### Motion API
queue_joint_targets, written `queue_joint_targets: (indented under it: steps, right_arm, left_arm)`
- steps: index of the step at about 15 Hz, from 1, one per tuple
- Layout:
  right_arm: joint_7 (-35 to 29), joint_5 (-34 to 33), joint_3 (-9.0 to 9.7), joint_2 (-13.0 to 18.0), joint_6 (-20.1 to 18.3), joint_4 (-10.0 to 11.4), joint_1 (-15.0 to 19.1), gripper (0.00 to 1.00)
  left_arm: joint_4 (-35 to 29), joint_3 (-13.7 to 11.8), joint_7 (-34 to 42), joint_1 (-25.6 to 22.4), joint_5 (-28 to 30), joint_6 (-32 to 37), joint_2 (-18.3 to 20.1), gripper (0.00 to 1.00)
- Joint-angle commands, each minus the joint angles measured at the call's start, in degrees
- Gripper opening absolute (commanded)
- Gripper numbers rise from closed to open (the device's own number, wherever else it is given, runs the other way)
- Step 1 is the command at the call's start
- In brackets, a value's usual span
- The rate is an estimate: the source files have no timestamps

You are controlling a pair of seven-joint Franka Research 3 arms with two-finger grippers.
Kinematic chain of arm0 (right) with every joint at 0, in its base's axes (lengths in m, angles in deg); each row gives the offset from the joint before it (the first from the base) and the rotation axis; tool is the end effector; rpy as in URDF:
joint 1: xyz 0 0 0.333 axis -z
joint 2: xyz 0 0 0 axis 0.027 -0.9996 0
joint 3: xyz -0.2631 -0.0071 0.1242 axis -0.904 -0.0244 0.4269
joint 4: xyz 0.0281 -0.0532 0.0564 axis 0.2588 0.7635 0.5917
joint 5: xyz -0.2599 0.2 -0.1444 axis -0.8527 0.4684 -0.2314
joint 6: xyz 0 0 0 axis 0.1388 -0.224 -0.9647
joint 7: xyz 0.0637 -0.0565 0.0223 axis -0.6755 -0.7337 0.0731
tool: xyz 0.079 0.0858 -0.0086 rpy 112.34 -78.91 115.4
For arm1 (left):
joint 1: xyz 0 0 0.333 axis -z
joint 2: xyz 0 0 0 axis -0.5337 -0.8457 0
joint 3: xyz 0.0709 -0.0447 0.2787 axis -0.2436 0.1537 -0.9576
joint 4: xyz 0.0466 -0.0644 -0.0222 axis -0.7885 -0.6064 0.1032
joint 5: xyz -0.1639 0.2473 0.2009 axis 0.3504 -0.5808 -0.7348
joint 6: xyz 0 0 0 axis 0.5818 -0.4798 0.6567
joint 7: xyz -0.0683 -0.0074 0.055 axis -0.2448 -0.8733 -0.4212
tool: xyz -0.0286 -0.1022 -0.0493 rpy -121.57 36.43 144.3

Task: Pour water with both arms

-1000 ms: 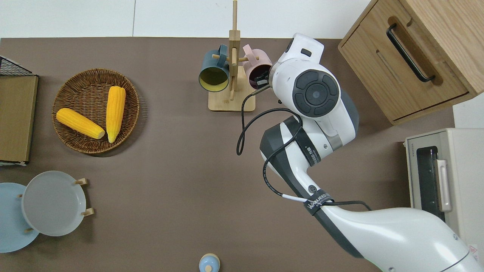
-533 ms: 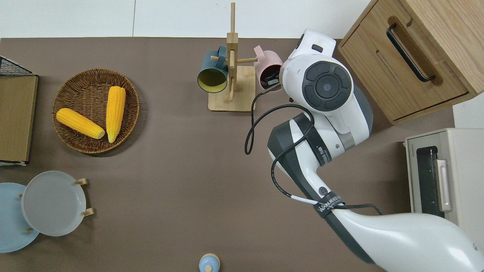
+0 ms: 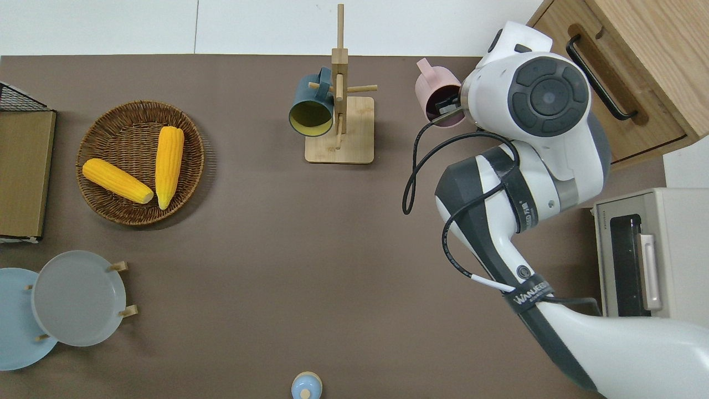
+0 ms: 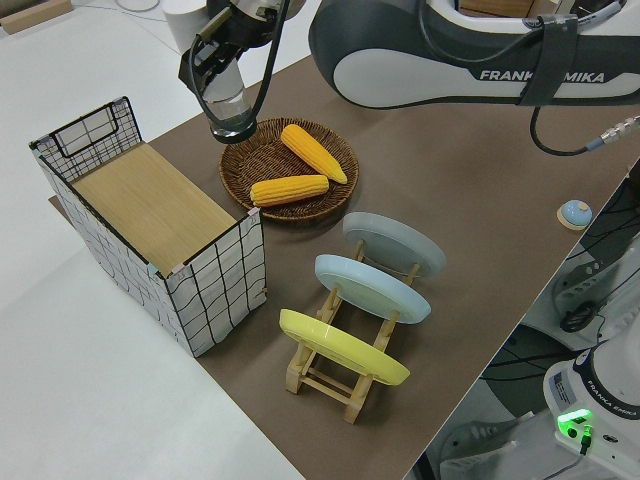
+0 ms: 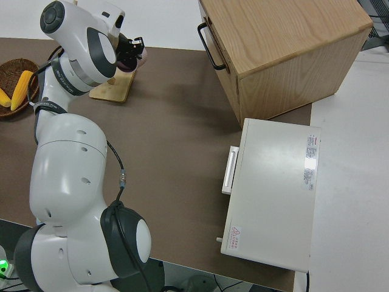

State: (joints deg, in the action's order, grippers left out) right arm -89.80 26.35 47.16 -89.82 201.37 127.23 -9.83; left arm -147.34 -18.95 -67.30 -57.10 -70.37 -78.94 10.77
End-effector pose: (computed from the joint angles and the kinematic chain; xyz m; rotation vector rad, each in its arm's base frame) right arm 0.6561 0.1781 0.4831 2.8555 0.5049 0.5807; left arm 0.5562 0.2212 0.6008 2.9657 0.2654 0.7868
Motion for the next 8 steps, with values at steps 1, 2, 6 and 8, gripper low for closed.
queue_joint_targets:
  steps: [1,2,6,8]
  right_arm:
    - [1.6,1.2,1.0,0.8,-2.8,-0.6,0.7,0.0]
    - [1.6,1.3,1.09,0.9,-4.8,-0.6,0.8,0.0]
    - [1.6,4.9,1.0,2.8,-15.2,-0.6,0.1,0.0]
    - [1.5,6.7,1.0,4.2,-23.3,-0.5,-0.3,0.0]
  left_arm:
    - [-9.5,-0.6,-6.8,4.3,-4.7,-0.5,9.2,0.0]
    - [-10.9,-0.6,-7.9,5.2,-5.4,-0.5,10.5,0.0]
    - [-16.1,1.2,-13.3,8.2,-9.2,2.7,15.5,0.0]
    - [-19.5,3.5,-16.2,8.4,-9.7,2.9,18.4,0.0]
